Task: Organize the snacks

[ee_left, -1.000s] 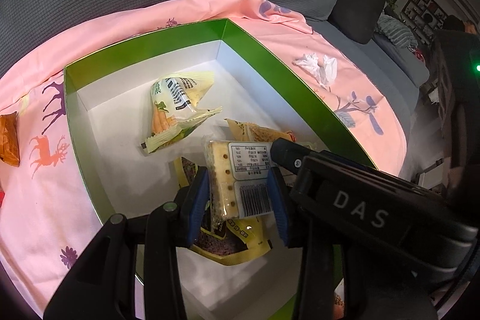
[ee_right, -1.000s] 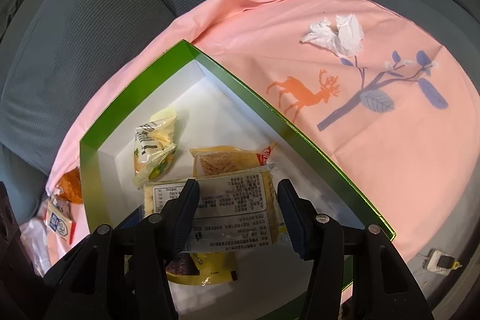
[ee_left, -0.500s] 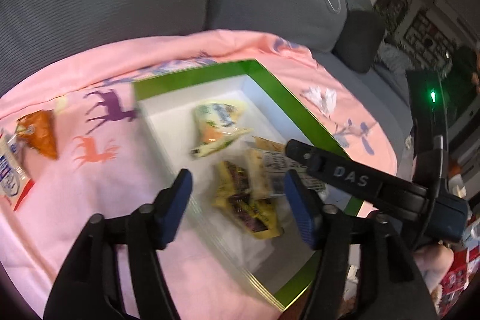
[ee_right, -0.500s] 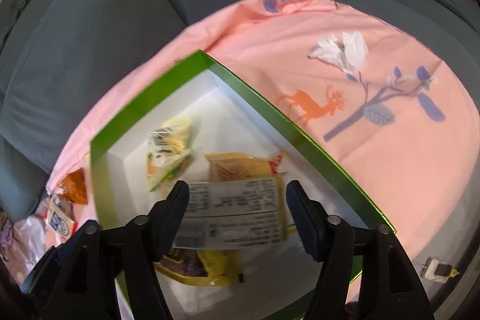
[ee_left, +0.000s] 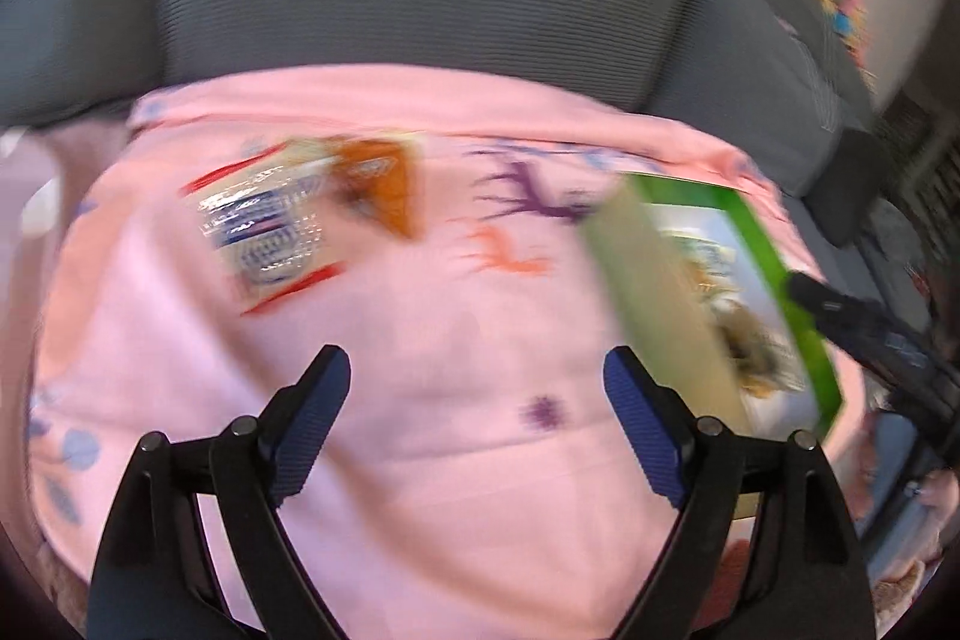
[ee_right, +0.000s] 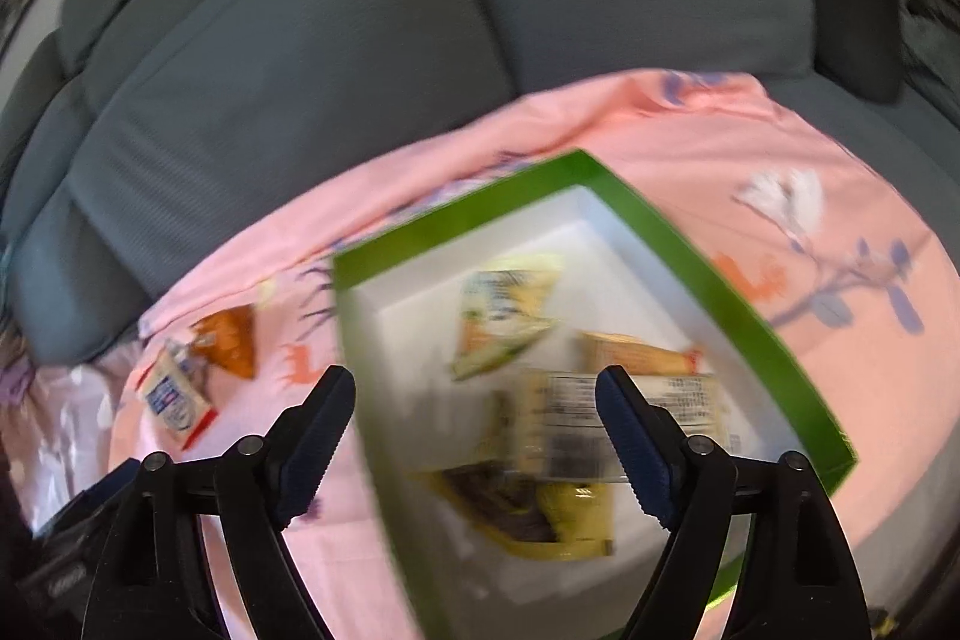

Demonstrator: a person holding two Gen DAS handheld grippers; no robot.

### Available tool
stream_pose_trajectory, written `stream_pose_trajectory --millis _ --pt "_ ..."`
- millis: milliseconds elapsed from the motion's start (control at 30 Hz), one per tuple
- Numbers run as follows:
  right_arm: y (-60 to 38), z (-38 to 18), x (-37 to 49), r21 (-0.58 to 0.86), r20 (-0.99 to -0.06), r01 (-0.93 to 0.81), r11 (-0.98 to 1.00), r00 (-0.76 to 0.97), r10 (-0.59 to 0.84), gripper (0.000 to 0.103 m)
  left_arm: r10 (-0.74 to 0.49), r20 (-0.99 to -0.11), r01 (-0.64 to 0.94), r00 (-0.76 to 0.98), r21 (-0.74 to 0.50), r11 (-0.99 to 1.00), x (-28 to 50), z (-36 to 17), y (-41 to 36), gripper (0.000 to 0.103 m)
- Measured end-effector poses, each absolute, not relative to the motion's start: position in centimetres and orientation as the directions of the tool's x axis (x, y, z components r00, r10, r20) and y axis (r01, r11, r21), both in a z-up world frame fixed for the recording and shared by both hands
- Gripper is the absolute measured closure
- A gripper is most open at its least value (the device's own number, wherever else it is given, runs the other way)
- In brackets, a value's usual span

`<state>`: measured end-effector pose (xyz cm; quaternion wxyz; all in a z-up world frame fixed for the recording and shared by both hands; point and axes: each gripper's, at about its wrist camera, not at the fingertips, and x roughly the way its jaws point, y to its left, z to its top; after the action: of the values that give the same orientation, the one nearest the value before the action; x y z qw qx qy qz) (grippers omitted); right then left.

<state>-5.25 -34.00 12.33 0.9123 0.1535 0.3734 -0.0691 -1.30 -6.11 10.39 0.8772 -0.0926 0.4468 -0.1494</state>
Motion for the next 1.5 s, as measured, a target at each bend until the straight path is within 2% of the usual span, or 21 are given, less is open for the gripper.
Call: stream_pose_trajectory --millis 200,500,767,900,1167,1267,1500 --pt "-28.9 12.1 -4.3 0.178 -0.699 0.12 0.977 0.714 0.039 0.018 -0.203 -0.803 -0.041 0.56 -0.272 0.962 -1.4 8.0 1.1 0.016" --pt "-21.8 9.5 -2.3 0.14 -0.722 -0.047 0.989 0.679 0.134 0.018 -0.111 -0.852 -0.233 0.512 -0.262 0.937 -0.8 4.0 7.8 0.016" --pt "-15.2 6.4 1.7 0.158 -0.788 -0.126 0.979 0.582 0.202 0.018 -0.099 -0.857 -0.268 0.506 -0.265 0.926 -0.7 3.5 9.9 0.016" --pt "-10.6 5.8 4.2 0.113 -0.795 -0.21 0.971 0.567 0.215 0.018 -0.1 -0.855 -0.266 0.509 -0.267 0.926 -0.7 3.5 10.4 0.016" --pt "-4.0 3.5 8.7 -0.068 -0.811 -0.295 0.953 0.573 0.119 0.018 -0.076 -0.853 -0.3 0.516 -0.264 0.917 -0.6 3.5 11.9 0.016" --pt "-3.5 2.7 9.8 -0.103 -0.821 -0.278 0.955 0.566 0.077 0.018 -0.082 -0.852 -0.305 0.516 -0.273 0.913 -0.4 3.4 12.3 0.016" --pt "-3.9 1.9 10.6 -0.051 -0.836 -0.271 0.961 0.538 0.107 0.018 -0.144 -0.844 -0.312 0.517 -0.343 0.886 -0.3 3.3 13.2 0.016"
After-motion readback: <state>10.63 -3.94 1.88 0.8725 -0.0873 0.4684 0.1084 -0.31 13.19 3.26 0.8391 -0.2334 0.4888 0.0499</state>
